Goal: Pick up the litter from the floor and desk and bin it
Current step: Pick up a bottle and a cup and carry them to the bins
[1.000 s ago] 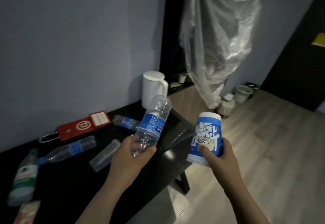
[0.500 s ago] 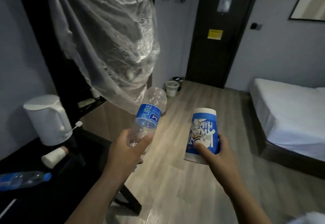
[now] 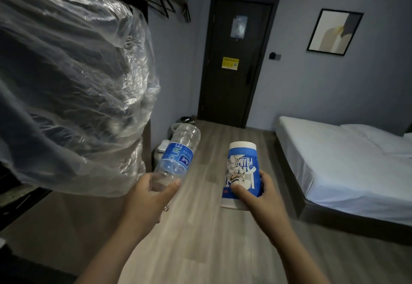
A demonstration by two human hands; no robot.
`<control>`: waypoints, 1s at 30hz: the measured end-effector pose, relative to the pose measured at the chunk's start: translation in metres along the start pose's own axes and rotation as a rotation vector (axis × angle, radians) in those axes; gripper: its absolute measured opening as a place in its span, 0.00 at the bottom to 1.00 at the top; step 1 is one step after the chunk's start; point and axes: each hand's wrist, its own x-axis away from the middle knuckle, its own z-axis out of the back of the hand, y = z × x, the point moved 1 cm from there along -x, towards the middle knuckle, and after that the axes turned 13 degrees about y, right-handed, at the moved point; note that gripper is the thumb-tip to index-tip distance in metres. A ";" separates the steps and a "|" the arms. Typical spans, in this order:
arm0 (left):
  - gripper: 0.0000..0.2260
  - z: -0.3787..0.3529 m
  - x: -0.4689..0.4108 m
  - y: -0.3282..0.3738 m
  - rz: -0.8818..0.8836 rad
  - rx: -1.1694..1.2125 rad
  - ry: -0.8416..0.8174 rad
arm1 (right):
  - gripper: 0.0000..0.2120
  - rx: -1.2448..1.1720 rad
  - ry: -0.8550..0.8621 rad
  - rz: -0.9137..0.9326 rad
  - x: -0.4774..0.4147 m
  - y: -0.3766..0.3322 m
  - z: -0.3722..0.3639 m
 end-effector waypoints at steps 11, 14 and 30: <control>0.24 -0.088 -0.117 -0.022 0.058 0.012 -0.005 | 0.25 -0.029 0.021 -0.027 -0.143 0.040 -0.046; 0.24 -0.128 -0.152 -0.025 0.050 0.005 0.010 | 0.24 -0.040 0.019 -0.031 -0.196 0.056 -0.048; 0.15 -0.368 -0.300 -0.027 0.000 -0.143 0.020 | 0.24 -0.048 -0.010 -0.088 -0.471 0.133 -0.027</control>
